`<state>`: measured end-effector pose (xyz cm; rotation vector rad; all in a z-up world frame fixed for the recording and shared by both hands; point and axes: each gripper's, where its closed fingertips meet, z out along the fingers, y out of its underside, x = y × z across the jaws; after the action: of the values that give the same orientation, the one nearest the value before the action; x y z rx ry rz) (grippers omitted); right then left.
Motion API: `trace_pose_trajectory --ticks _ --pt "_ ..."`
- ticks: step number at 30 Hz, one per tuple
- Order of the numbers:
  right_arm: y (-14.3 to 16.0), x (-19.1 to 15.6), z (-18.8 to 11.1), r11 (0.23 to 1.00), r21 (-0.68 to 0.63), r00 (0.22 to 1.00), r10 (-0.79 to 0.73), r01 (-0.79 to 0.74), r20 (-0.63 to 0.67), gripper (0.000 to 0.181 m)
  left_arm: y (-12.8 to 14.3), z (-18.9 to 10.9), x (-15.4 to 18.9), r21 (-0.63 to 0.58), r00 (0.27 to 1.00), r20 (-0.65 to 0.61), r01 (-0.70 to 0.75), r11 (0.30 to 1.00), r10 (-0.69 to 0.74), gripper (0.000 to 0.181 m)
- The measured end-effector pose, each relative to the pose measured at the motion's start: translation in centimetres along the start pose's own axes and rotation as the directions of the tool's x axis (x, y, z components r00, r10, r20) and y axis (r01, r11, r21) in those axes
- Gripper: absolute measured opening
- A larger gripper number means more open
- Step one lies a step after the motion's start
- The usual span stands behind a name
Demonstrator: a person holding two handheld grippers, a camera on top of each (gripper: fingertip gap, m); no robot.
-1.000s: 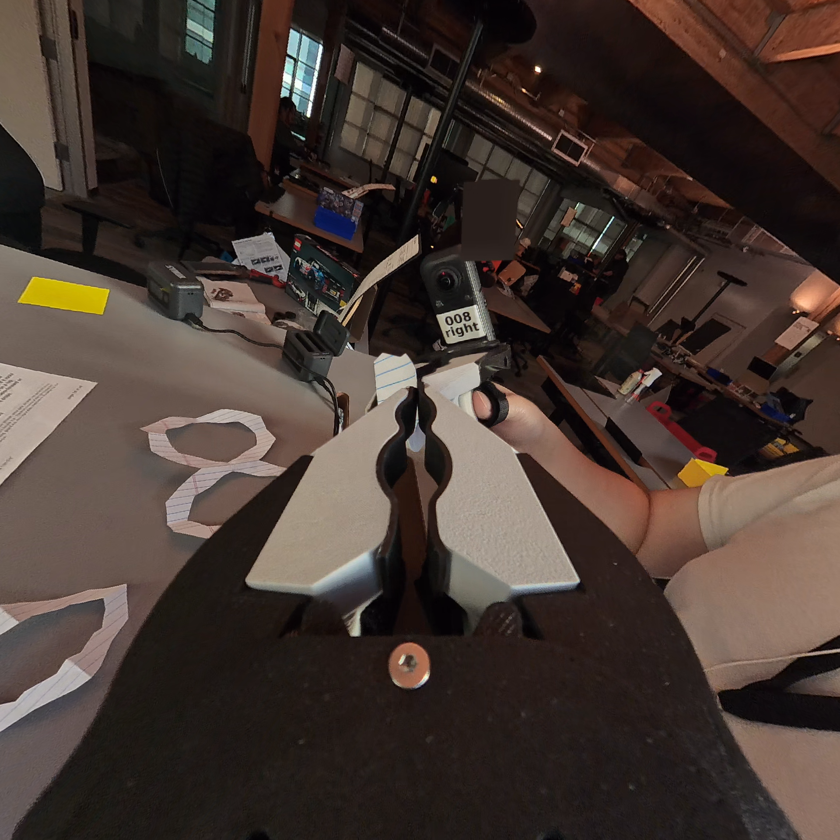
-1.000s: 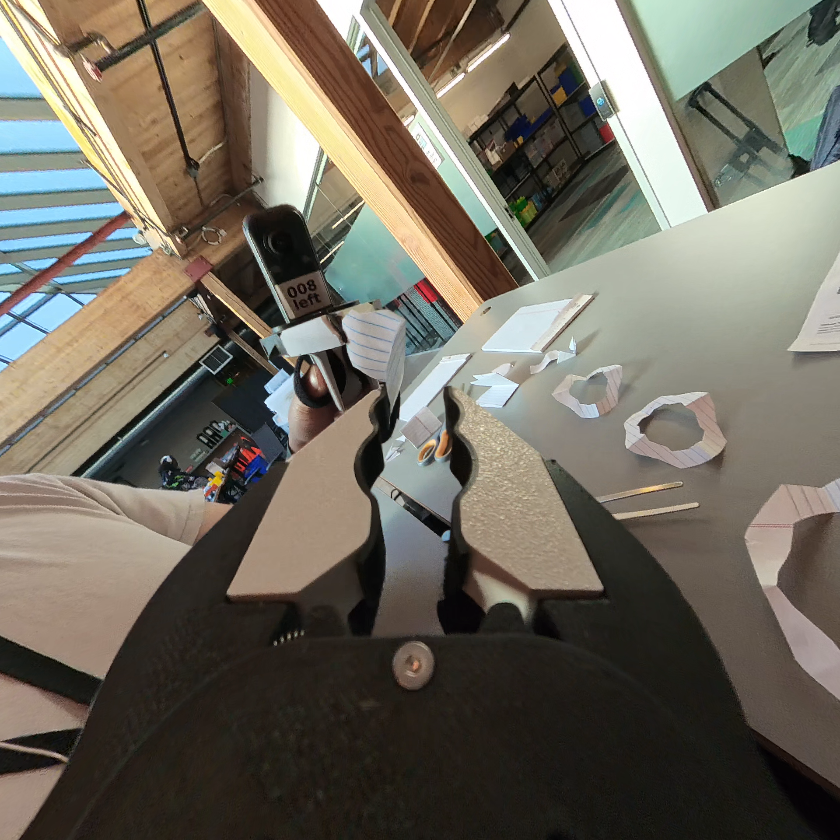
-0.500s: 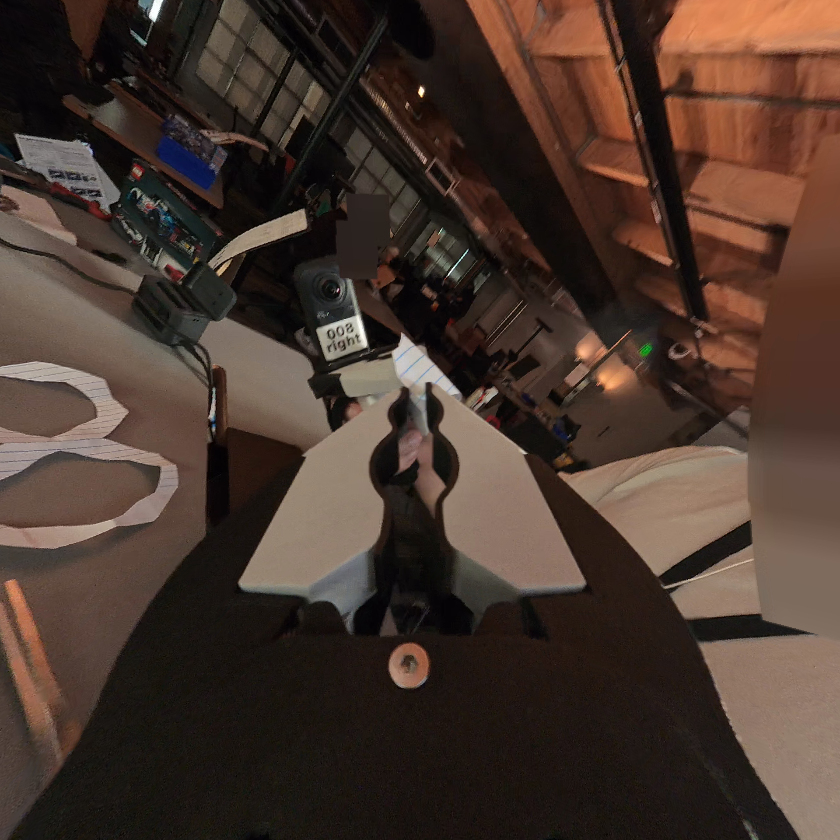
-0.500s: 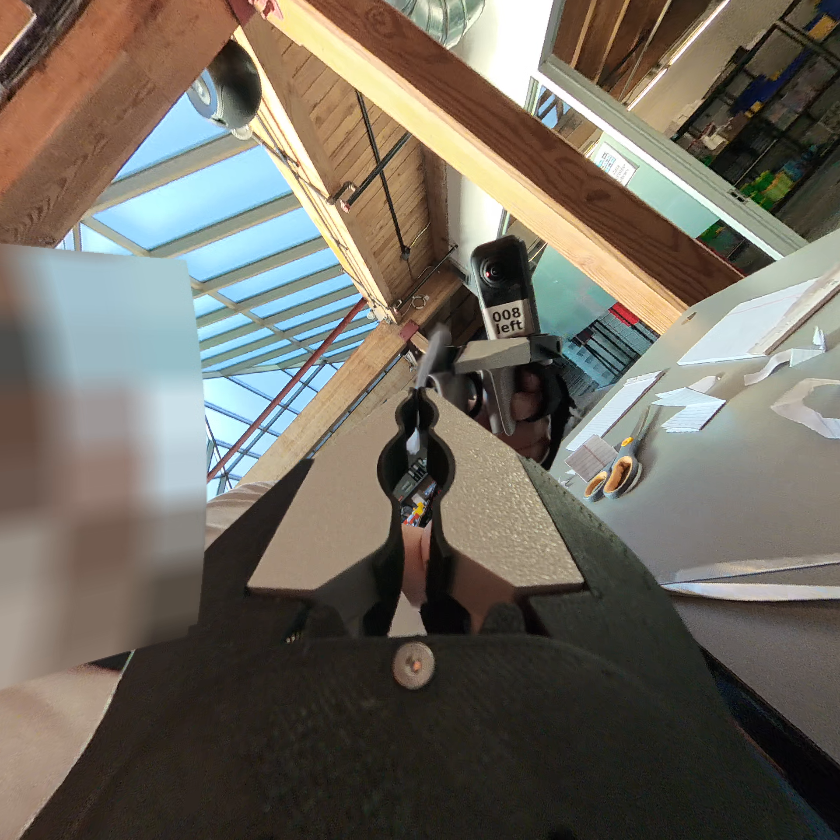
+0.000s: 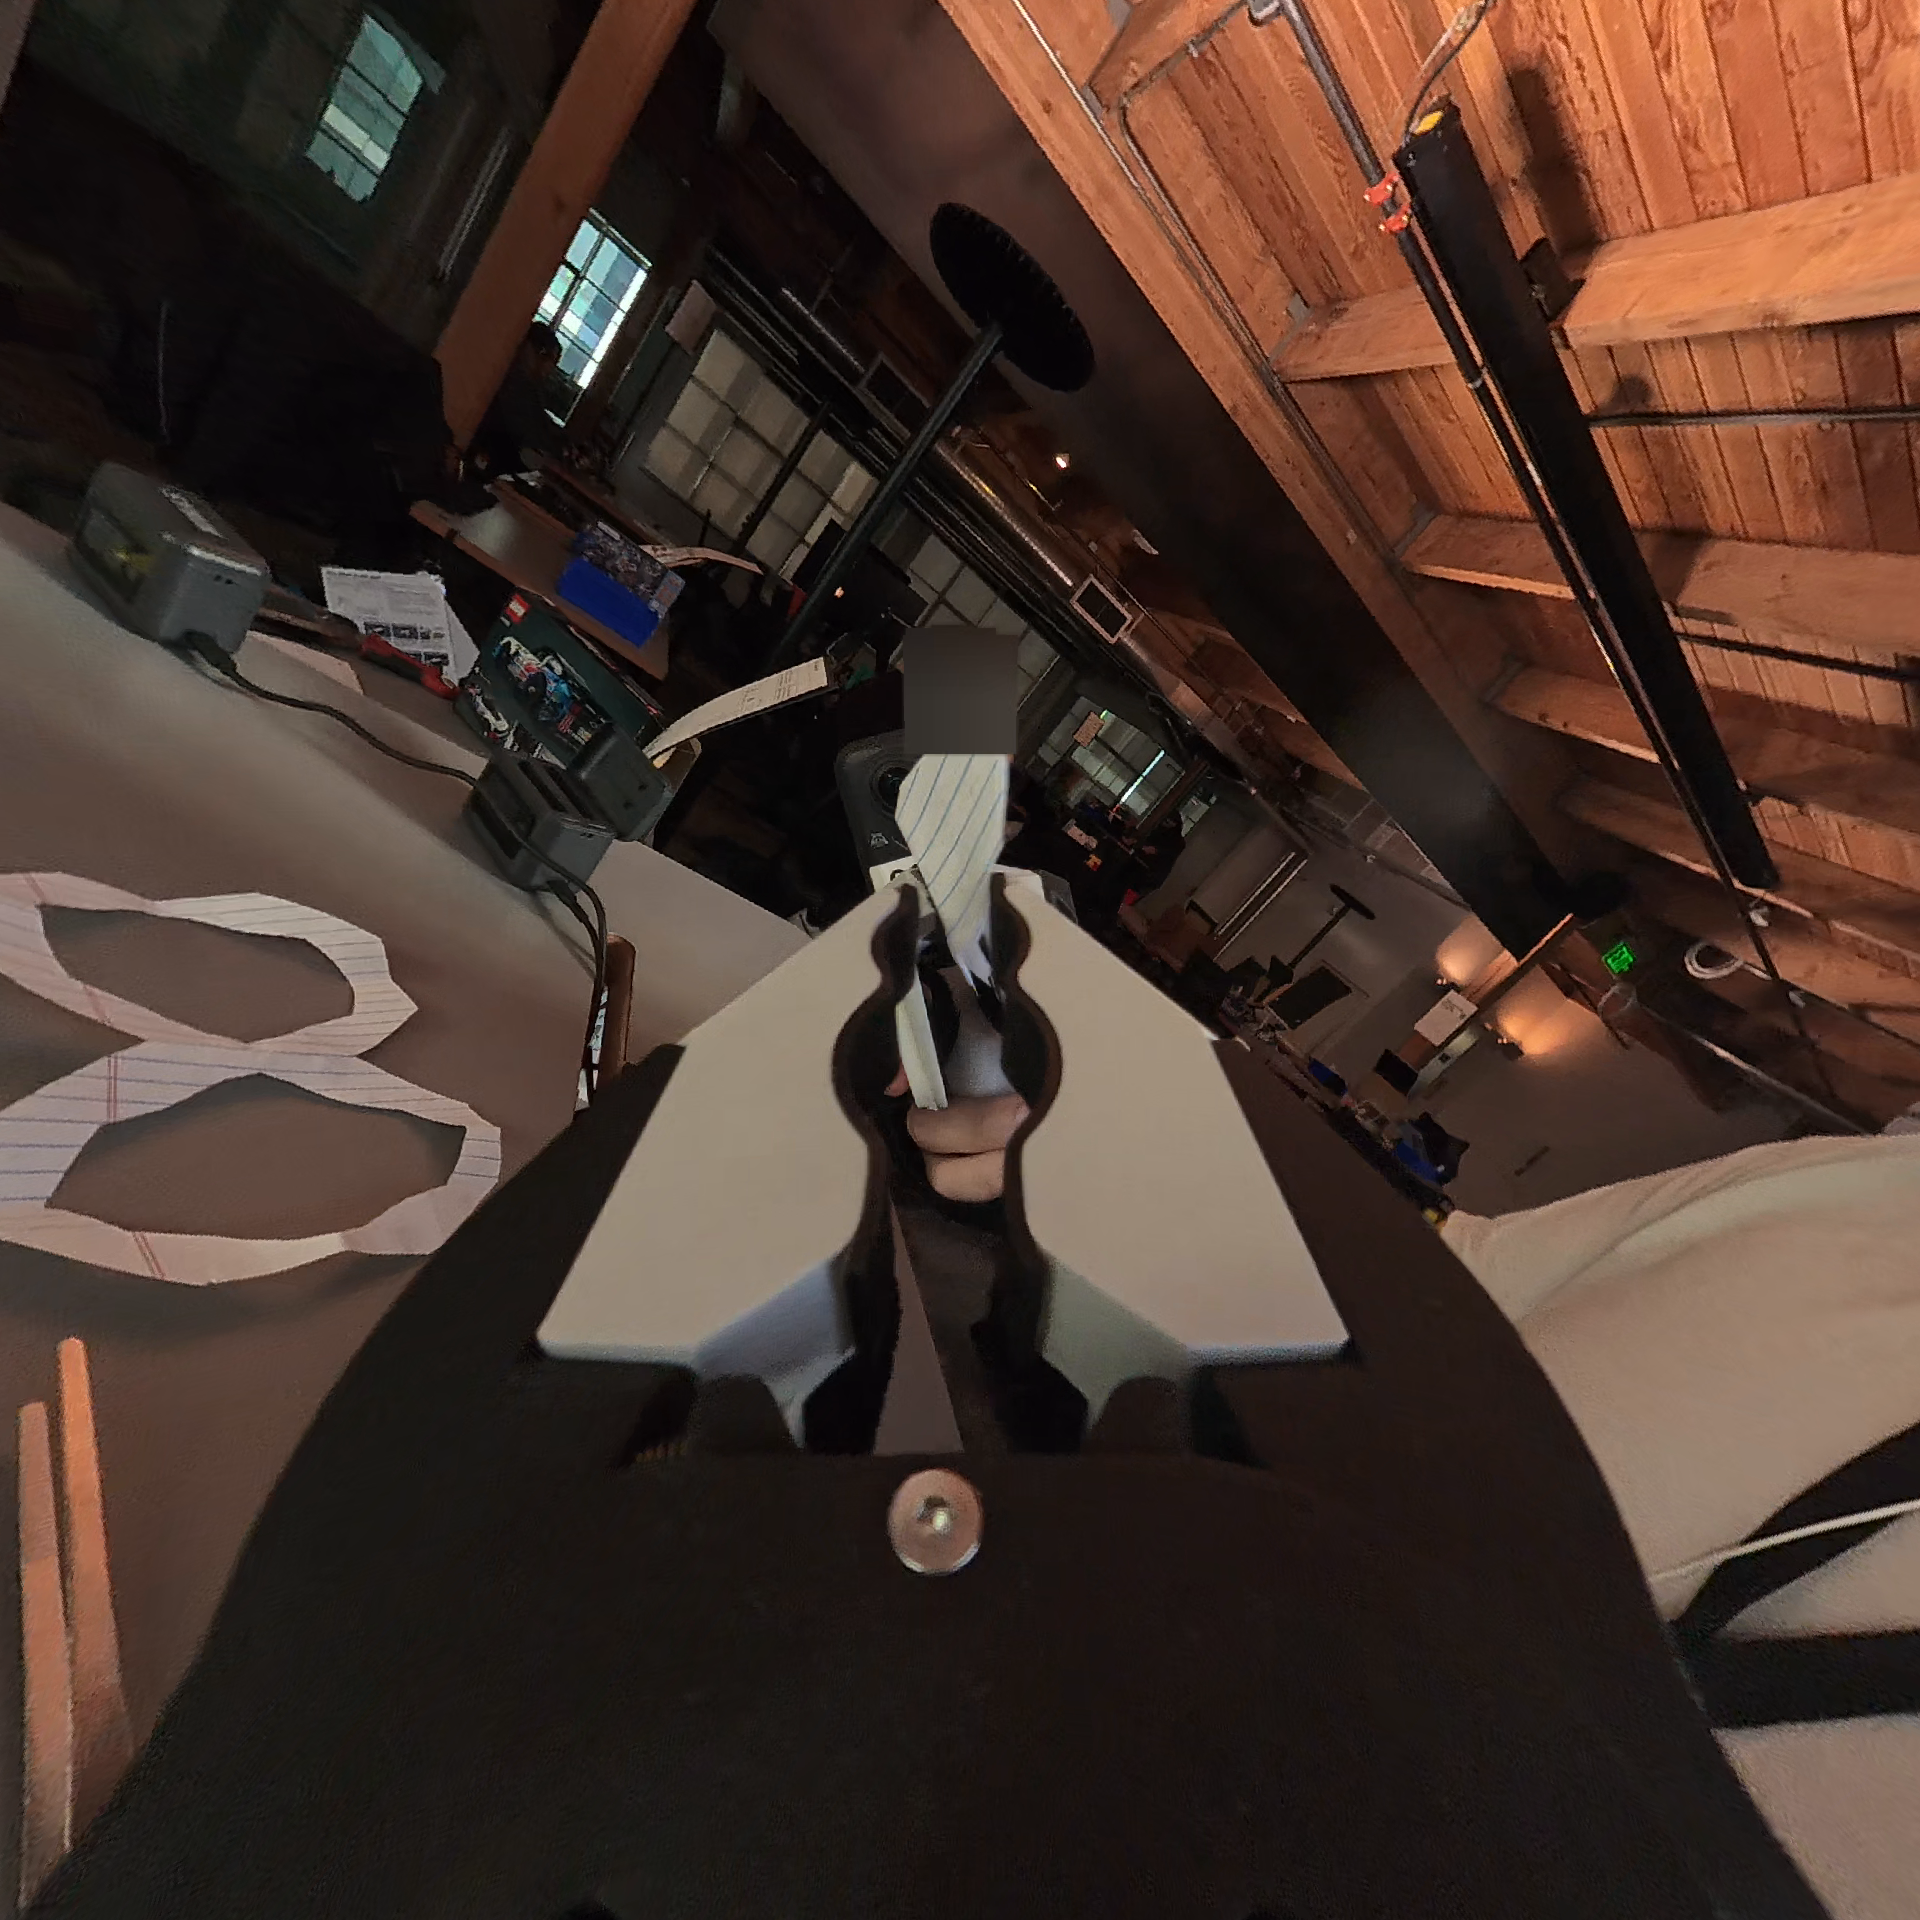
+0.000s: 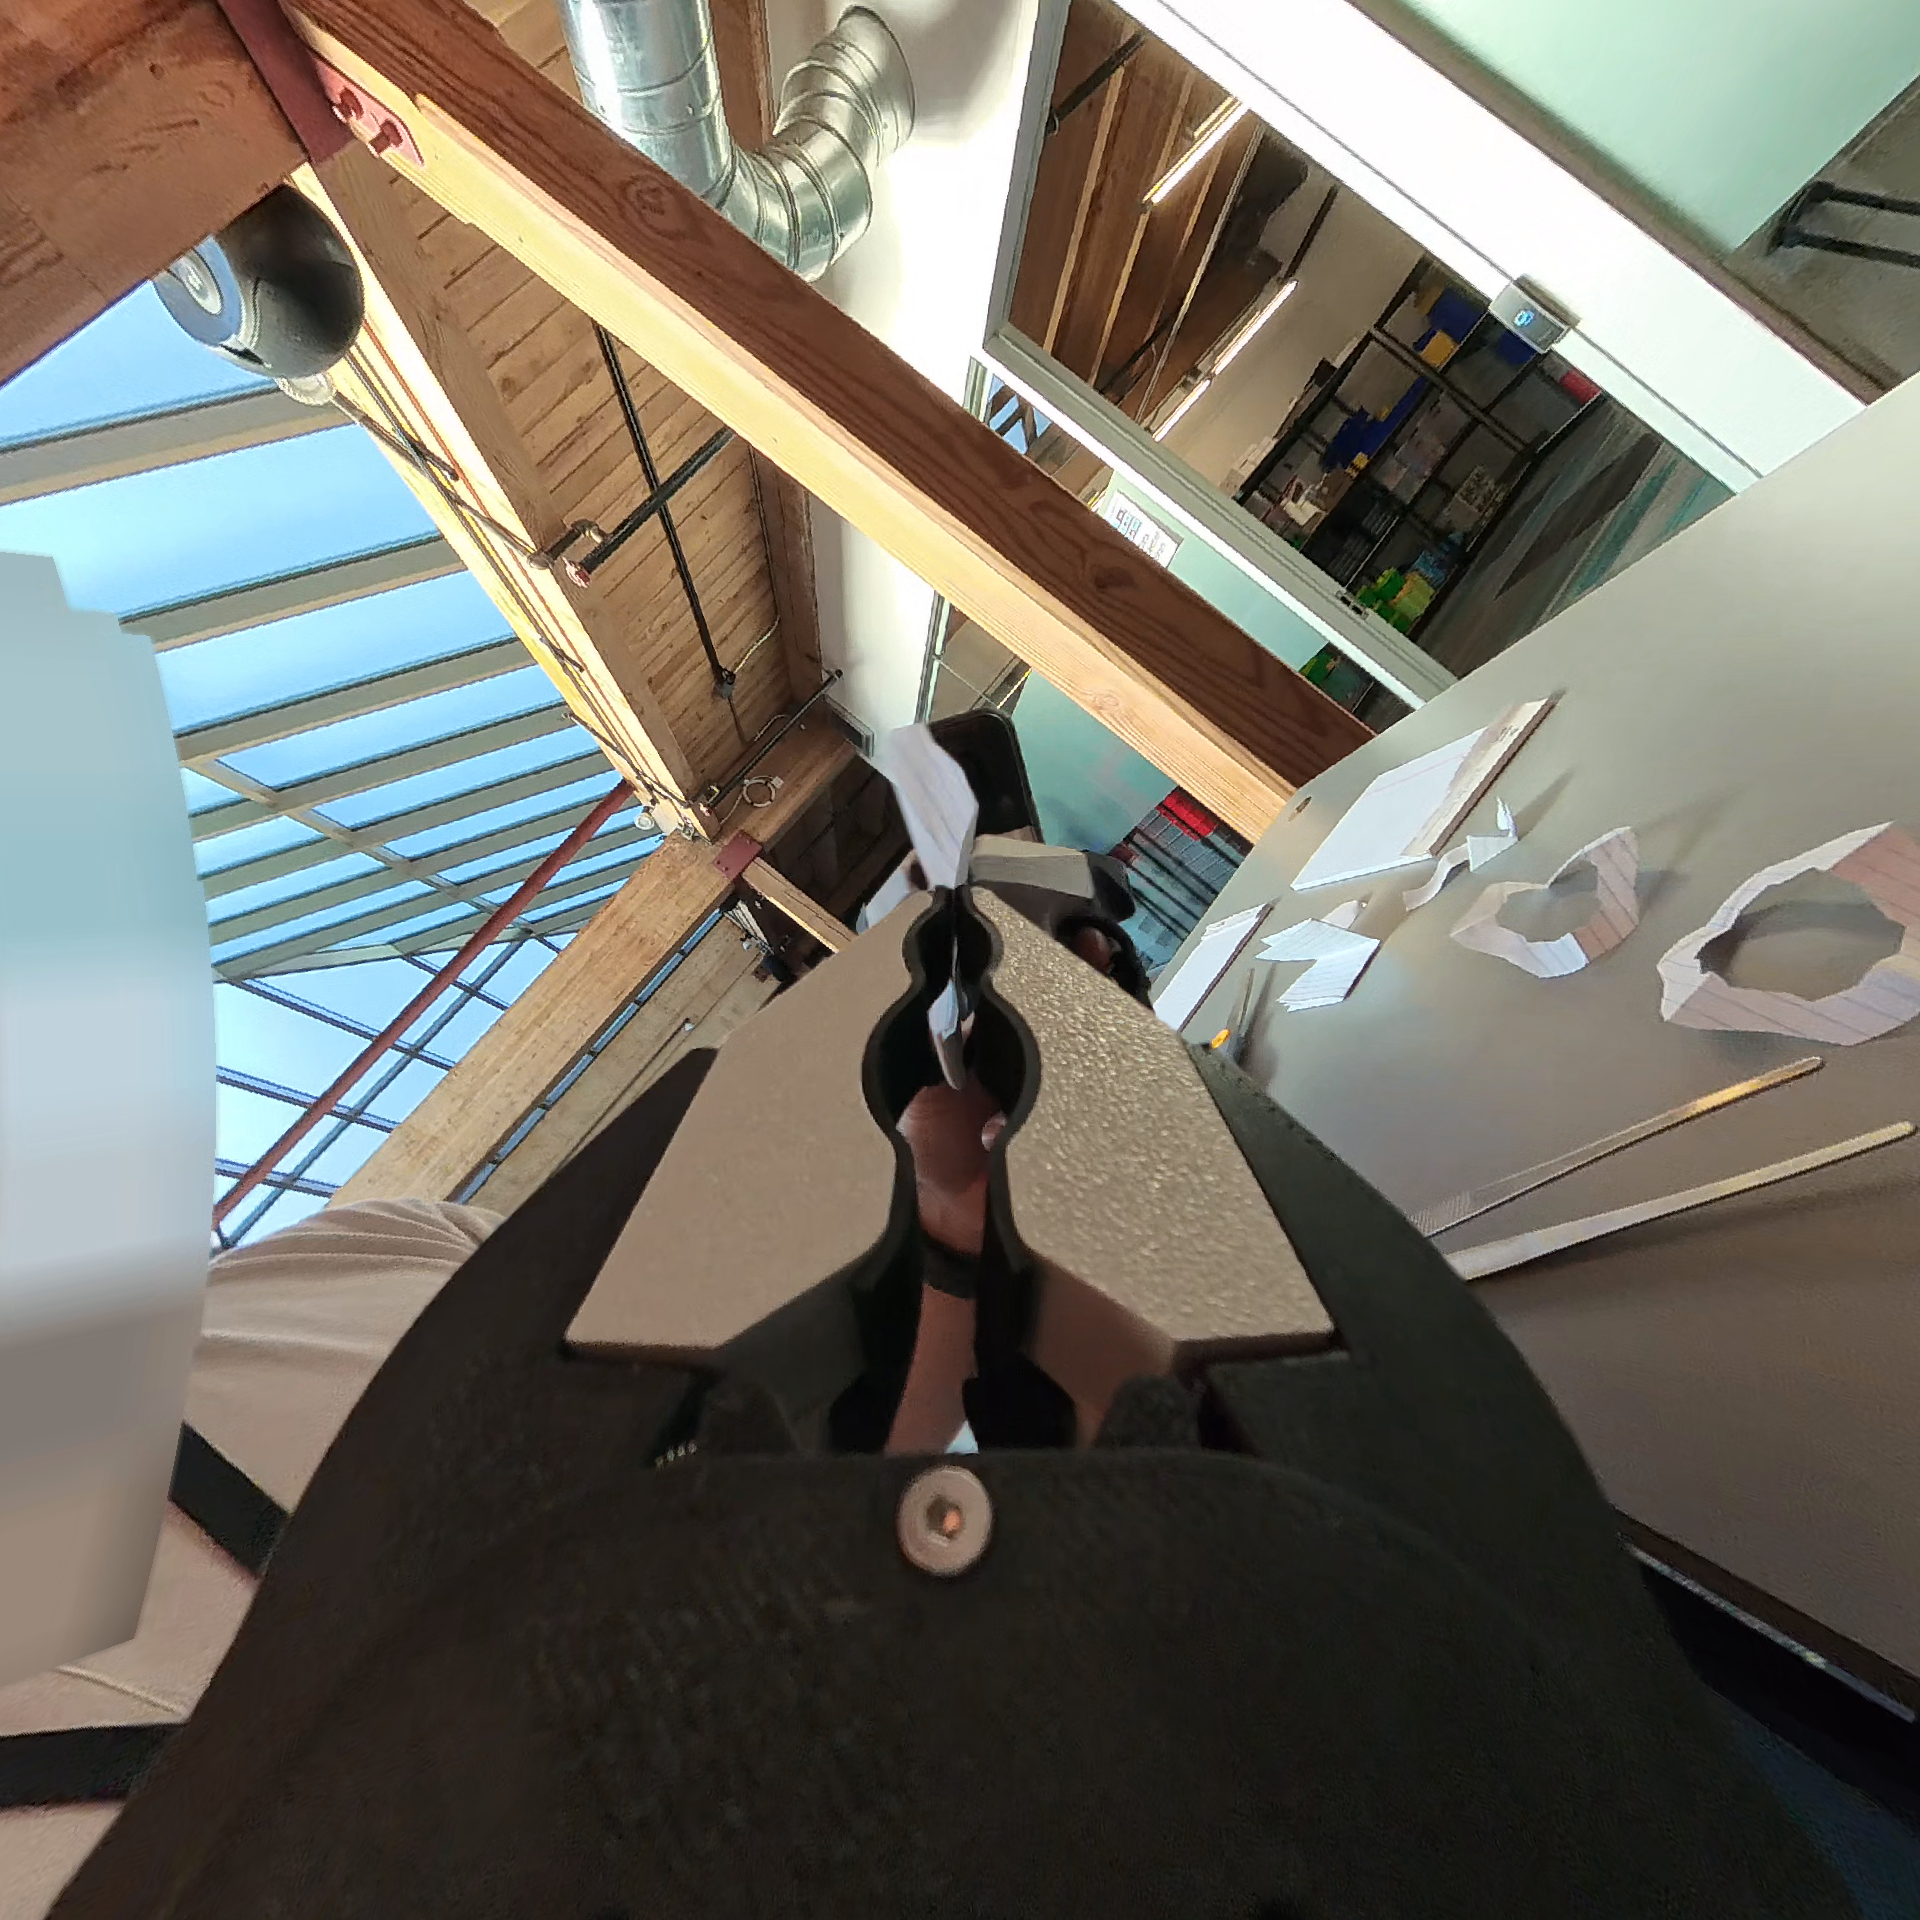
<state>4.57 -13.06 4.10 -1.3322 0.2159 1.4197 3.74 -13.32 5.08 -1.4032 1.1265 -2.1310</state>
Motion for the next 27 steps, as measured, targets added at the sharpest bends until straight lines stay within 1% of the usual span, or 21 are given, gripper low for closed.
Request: trace_pose_trajectory --ticks 1,3,4,5,6,9,11,12,13,14,15,16,17,18,19,21,22,23,25,27 --pt "0.4 -0.2 -0.1 0.999 -0.01 0.999 -0.032 0.032 0.0 0.0 0.3 -0.1 0.1 -0.025 1.0 0.0 -0.026 0.999 0.026 0.0" --pt "1.8 -0.4 -0.5 0.993 -0.071 0.996 -0.093 0.092 -0.004 0.0 1.2 -0.3 0.1 -0.088 0.999 0.007 -0.043 0.995 0.044 0.0" --pt "2.3 -0.1 -0.7 0.987 -0.103 0.991 -0.13 0.126 -0.031 0.004 1.6 -0.5 0.2 -0.113 0.999 0.004 -0.032 0.993 0.033 0.0" --pt "2.6 0.4 -0.9 0.978 -0.131 0.981 -0.175 0.164 -0.078 0.014 1.9 -0.6 0.3 -0.129 1.0 -0.005 -0.016 0.992 0.016 0.0" --pt "2.8 1.0 -1.2 0.966 -0.16 0.967 -0.222 0.202 -0.125 0.021 2.2 -0.7 0.4 -0.144 1.0 -0.012 -0.001 0.99 -0.001 0.0" --pt "2.7 1.5 -1.6 0.918 -0.249 0.91 -0.36 0.308 -0.204 0.029 3.5 -0.8 0.4 -0.217 1.0 -0.014 0.008 0.976 -0.011 0.0" --pt "2.8 1.4 -1.6 0.878 -0.306 0.873 -0.44 0.368 -0.213 0.028 4.1 -0.8 1.0 -0.262 0.999 -0.044 0.013 0.965 -0.025 0.0" --pt "3.3 1.0 -1.6 0.86 -0.341 0.871 -0.457 0.379 -0.183 0.02 4.2 -0.8 1.2 -0.271 0.998 -0.055 0.023 0.962 -0.039 0.0" --pt "4.0 0.6 -1.6 0.848 -0.377 0.882 -0.45 0.373 -0.142 0.005 4.1 -0.8 1.3 -0.267 0.997 -0.059 0.031 0.963 -0.049 0.0" --pt "4.1 0.3 -1.6 0.849 -0.383 0.89 -0.439 0.364 -0.127 0.001 4.0 -0.9 1.1 -0.255 0.998 -0.048 0.033 0.966 -0.047 0.0" --pt "3.7 0.1 -1.6 0.865 -0.352 0.897 -0.423 0.358 -0.129 0.0 3.9 -1.0 0.7 -0.239 0.999 -0.023 0.031 0.97 -0.037 0.0" --pt "3.3 -0.1 -1.6 0.884 -0.313 0.908 -0.4 0.346 -0.128 0.0 4.0 -1.1 0.4 -0.228 0.999 -0.001 0.033 0.973 -0.034 0.011" --pt "3.0 -0.4 -1.7 0.902 -0.279 0.921 -0.371 0.328 -0.115 0.0 4.3 -1.2 0.3 -0.229 0.999 0.009 0.044 0.972 -0.043 0.029" --pt "3.0 -0.5 -1.8 0.915 -0.258 0.933 -0.344 0.309 -0.103 0.0 4.7 -1.3 0.4 -0.238 0.998 0.005 0.057 0.97 -0.058 0.039" --pt "3.2 -0.3 -1.9 0.922 -0.252 0.94 -0.327 0.294 -0.1 0.0 5.2 -1.3 0.6 -0.243 0.997 -0.005 0.07 0.968 -0.074 0.041" --pt "3.9 0.0 -2.0 0.926 -0.258 0.947 -0.308 0.276 -0.094 0.0 5.8 -1.2 0.8 -0.232 0.993 -0.024 0.105 0.967 -0.113 0.04" --pt "4.3 0.0 -2.0 0.927 -0.259 0.951 -0.3 0.271 -0.078 0.0 6.0 -1.1 1.0 -0.225 0.99 -0.04 0.125 0.966 -0.137 0.036" --pt "4.5 -0.2 -1.9 0.929 -0.256 0.955 -0.29 0.266 -0.058 0.0 6.1 -1.0 1.1 -0.217 0.986 -0.055 0.14 0.966 -0.155 0.027" --pt "4.6 -0.6 -1.9 0.938 -0.233 0.962 -0.27 0.256 -0.03 0.0 6.0 -1.0 1.5 -0.195 0.98 -0.099 0.149 0.969 -0.171 0.0" --pt "4.5 -0.6 -2.0 0.951 -0.211 0.971 -0.238 0.228 -0.019 0.0 5.9 -0.9 1.6 -0.182 0.978 -0.111 0.155 0.971 -0.177 0.0"
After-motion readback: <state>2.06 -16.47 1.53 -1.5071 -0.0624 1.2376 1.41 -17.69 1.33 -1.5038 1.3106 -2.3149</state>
